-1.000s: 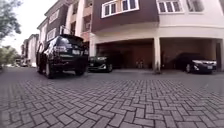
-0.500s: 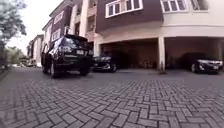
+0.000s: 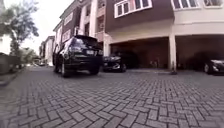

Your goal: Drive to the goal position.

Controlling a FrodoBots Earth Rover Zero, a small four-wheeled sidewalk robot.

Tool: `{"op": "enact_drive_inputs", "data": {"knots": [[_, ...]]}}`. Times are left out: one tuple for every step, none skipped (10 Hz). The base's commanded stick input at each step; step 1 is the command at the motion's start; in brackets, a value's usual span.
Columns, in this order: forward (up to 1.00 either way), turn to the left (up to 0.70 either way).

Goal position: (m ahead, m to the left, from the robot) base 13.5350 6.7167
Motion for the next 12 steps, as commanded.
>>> {"op": "enact_drive_inputs", "data": {"knots": [[0.70, 0.35], [0.70, 0.35], [0.70, 0.35], [0.70, 0.35], [0.70, 0.35], [0.70, 0.35], [0.70, 0.35], [0.70, 0.35], [0.70, 0.35], [0.67, 0.35], [0.17, 0.40], [0.00, 0.24]]}}
